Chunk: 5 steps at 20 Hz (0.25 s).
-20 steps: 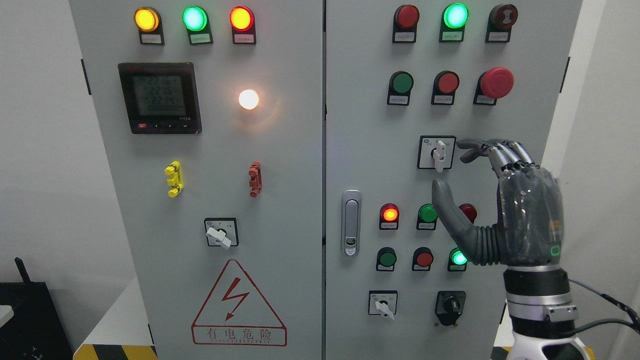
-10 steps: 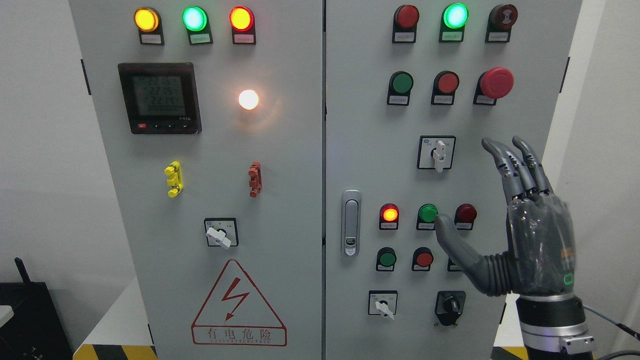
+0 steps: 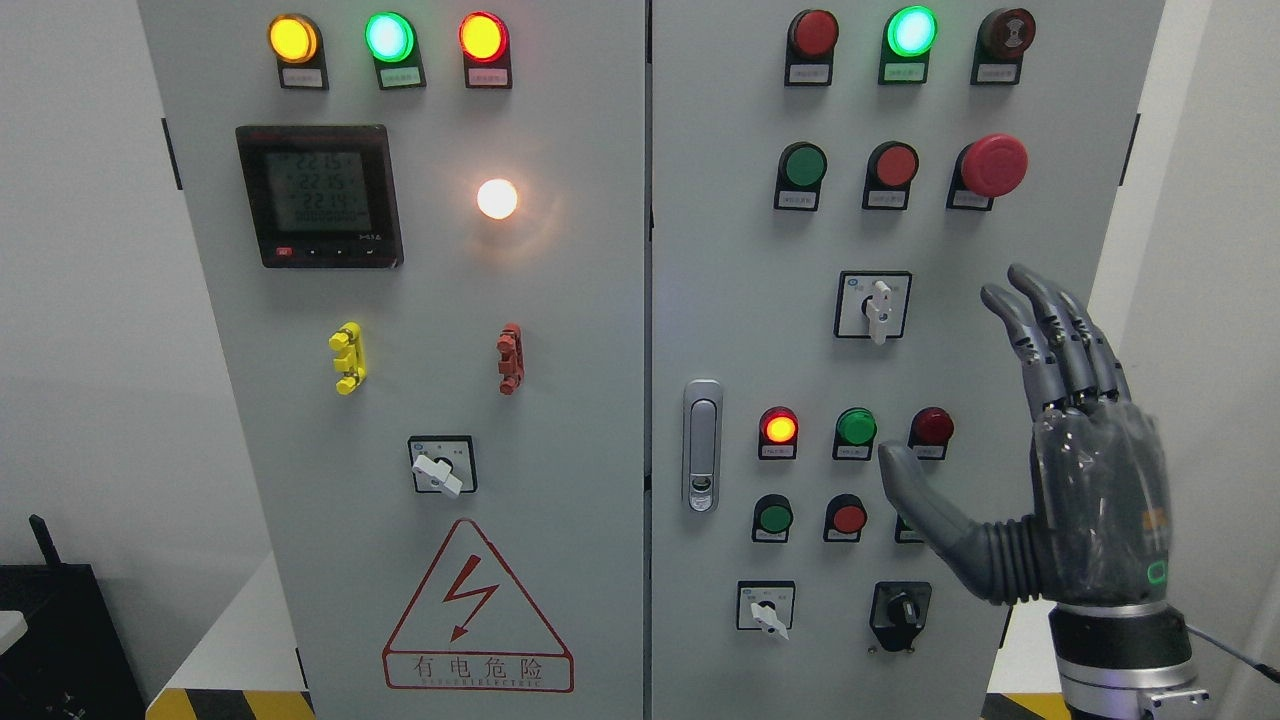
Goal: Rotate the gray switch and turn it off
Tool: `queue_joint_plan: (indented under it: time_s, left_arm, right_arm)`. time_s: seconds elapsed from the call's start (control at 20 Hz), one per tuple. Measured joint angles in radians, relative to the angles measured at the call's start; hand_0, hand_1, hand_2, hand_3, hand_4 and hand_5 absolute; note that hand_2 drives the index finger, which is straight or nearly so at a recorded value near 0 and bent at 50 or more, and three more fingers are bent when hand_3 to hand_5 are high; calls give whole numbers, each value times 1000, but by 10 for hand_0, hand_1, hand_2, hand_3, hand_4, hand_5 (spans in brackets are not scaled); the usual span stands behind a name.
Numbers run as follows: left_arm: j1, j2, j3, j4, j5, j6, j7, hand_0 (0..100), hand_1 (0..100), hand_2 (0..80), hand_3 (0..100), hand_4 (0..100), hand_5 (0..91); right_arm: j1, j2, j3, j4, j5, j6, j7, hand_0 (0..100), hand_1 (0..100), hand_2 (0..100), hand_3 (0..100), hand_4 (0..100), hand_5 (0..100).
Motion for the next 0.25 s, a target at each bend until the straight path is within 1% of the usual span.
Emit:
queue_joint_plan:
  time_s: [0.25]
  left_arm:
    - [0,0,0,0,0,0,-1,120,389,0,0,0,0]
  right_arm:
    - [7,0,-4,-7,0,0,-7,163,332,0,0,0,0]
